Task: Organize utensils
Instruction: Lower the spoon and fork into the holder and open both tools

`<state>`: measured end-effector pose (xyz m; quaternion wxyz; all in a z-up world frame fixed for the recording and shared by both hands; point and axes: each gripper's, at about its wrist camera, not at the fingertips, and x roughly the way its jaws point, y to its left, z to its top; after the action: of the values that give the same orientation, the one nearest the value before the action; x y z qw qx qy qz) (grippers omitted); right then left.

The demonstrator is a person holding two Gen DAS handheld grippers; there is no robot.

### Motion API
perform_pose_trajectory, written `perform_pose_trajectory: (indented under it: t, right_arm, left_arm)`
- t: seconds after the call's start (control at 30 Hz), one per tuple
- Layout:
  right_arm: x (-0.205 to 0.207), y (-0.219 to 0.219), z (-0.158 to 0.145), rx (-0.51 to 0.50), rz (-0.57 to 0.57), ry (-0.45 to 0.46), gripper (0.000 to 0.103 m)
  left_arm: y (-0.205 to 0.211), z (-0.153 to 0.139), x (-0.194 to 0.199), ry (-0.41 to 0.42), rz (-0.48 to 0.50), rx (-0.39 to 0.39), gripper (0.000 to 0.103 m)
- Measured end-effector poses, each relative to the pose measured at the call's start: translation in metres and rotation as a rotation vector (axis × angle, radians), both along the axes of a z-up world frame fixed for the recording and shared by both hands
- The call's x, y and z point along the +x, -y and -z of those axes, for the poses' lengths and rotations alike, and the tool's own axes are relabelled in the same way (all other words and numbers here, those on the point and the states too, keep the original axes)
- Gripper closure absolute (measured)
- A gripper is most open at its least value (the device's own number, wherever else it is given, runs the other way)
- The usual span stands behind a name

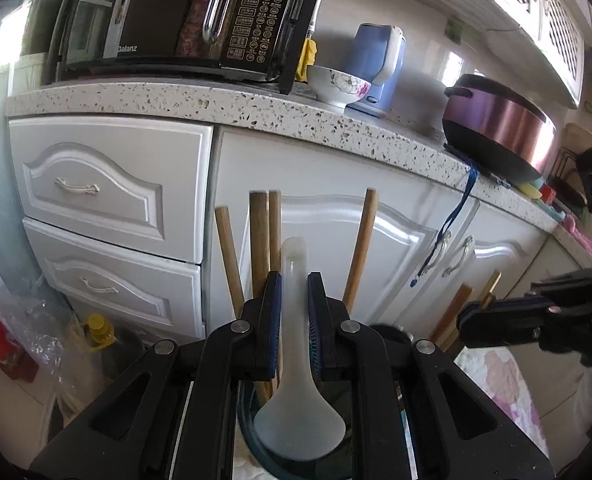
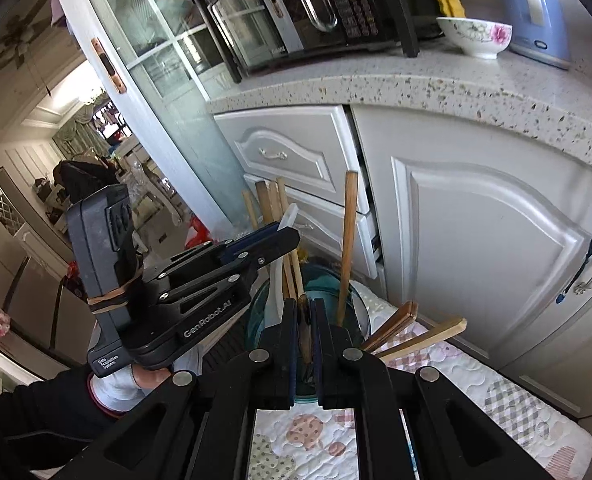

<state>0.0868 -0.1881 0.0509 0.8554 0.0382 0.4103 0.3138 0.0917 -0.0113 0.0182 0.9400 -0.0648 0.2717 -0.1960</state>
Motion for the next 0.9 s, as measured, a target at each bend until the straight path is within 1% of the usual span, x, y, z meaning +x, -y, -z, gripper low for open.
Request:
perform_pose_trajectory:
  t: [0.1, 0.2, 0.43, 0.53, 0.67, 0.7, 0.73, 0.77, 0.8, 0.83, 0.87, 0.9]
  right_arm:
    - [0.0, -0.001, 0.009, -0.006, -0.007, -0.02, 0.097]
    - [-0.001, -0.001, 0.017, -0.012, -0.013, -0.039, 0.097]
    - [-0.005, -0.002, 0.031, -0.019, -0.028, -0.073, 0.097]
    - [-0.005, -0.007, 0.034, -0.027, -0.048, -0.082, 0.097]
    - [-0.004, -0.01, 0.04, -0.053, -0.039, -0.101, 0.096]
    - [-0.004, -0.009, 0.041, -0.058, -0.027, -0.1, 0.095]
    - [-0.004, -0.009, 0.04, -0.06, -0.02, -0.1, 0.087]
    - [-0.004, -0.008, 0.039, -0.059, -0.014, -0.099, 0.076]
    - [-0.006, -0.006, 0.037, -0.055, -0.007, -0.095, 0.074]
    - [-0.008, -0.003, 0.036, -0.05, -0.002, -0.092, 0.074]
    - [-0.009, -0.002, 0.035, -0.047, 0.002, -0.09, 0.074]
    - [-0.011, 0.0, 0.033, -0.046, 0.007, -0.086, 0.074]
  left_arm:
    - [-0.002, 0.003, -0.006, 0.025, 0.001, -0.008, 0.091]
    - [-0.006, 0.004, -0.009, 0.018, 0.011, -0.01, 0.091]
    - [-0.009, 0.002, -0.021, 0.041, 0.073, 0.084, 0.092]
    - [-0.014, 0.008, -0.022, 0.004, 0.083, 0.094, 0.092]
    - [-0.017, 0.015, -0.025, -0.041, 0.071, 0.074, 0.092]
    - [-0.018, 0.016, -0.027, -0.05, 0.068, 0.063, 0.092]
    - [-0.019, 0.016, -0.028, -0.059, 0.067, 0.053, 0.092]
    - [-0.019, 0.016, -0.029, -0.065, 0.066, 0.046, 0.09]
    - [-0.02, 0.016, -0.031, -0.07, 0.062, 0.042, 0.086]
    - [-0.019, 0.016, -0.033, -0.075, 0.059, 0.043, 0.083]
    - [-0.019, 0.016, -0.035, -0.082, 0.056, 0.045, 0.078]
    - [-0.019, 0.015, -0.037, -0.087, 0.054, 0.042, 0.077]
